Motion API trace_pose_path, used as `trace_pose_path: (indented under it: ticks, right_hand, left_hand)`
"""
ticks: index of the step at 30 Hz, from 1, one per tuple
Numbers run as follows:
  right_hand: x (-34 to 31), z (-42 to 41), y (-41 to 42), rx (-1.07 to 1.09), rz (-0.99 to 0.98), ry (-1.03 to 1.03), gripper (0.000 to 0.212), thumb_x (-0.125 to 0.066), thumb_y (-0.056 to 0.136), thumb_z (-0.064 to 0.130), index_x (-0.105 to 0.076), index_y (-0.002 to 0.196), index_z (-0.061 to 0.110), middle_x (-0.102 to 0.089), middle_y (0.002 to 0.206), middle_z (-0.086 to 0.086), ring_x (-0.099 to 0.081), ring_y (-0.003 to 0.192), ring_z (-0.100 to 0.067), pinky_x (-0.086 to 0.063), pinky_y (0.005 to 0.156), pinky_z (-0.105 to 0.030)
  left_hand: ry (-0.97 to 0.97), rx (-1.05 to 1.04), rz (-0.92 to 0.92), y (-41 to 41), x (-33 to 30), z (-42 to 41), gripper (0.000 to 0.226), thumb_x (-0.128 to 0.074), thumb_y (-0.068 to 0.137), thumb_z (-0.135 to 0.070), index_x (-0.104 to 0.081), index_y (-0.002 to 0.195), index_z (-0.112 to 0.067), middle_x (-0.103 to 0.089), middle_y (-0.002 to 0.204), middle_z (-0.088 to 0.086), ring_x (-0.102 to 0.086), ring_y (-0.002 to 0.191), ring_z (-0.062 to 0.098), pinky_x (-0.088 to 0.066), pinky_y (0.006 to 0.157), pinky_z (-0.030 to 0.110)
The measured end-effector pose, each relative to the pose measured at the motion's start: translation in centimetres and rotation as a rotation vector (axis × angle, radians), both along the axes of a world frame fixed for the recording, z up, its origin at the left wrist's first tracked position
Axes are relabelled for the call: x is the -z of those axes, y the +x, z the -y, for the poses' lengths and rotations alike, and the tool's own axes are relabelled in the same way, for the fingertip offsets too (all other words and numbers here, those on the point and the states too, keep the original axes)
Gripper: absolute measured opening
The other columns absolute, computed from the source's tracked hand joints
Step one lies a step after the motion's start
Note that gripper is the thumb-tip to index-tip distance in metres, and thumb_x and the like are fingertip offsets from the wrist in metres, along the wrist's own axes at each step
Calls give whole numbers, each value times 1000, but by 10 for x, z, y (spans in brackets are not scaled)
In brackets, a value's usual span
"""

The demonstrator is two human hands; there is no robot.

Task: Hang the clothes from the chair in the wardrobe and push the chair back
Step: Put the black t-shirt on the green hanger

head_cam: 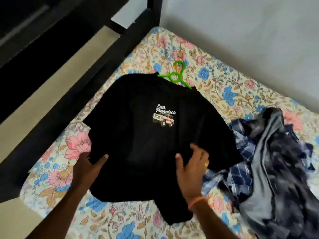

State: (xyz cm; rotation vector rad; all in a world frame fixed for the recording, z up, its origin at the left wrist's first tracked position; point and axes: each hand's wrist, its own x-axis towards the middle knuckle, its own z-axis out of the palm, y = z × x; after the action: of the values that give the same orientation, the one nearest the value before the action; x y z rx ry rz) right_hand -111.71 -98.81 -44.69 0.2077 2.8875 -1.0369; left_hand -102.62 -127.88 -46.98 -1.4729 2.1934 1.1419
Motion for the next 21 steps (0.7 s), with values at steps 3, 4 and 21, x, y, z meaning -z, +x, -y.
trace_pose_path:
  ticks: [3, 4, 21]
  right_hand:
    - [10, -3, 86, 266, 357, -121, 66, -79, 81, 27, -45, 131, 3, -41, 126, -9, -41, 114, -23, -42, 96, -37]
    - [9, -4, 99, 319, 419, -153, 68, -81, 79, 26, -45, 131, 2, -43, 127, -11, -43, 115, -24, -43, 94, -35]
    - [-64, -42, 122, 501, 1108, -1364, 51, -59, 96, 35, -59, 130, -3, -55, 136, -27, -53, 126, -44, -43, 107, -53]
  left_hand:
    - [470, -105, -117, 6, -13, 0, 42, -74, 85, -36, -64, 123, -20, -72, 112, 9, -66, 97, 31, -47, 73, 35]
    - [604, -202, -179, 9, -15, 1, 43, -74, 84, -34, -64, 124, -21, -71, 118, 10, -64, 101, 31, -43, 73, 36]
    - [926, -640, -453, 41, -82, 43, 36, -52, 93, -20, -62, 127, -14, -71, 113, 6, -68, 101, 21, -54, 88, 35]
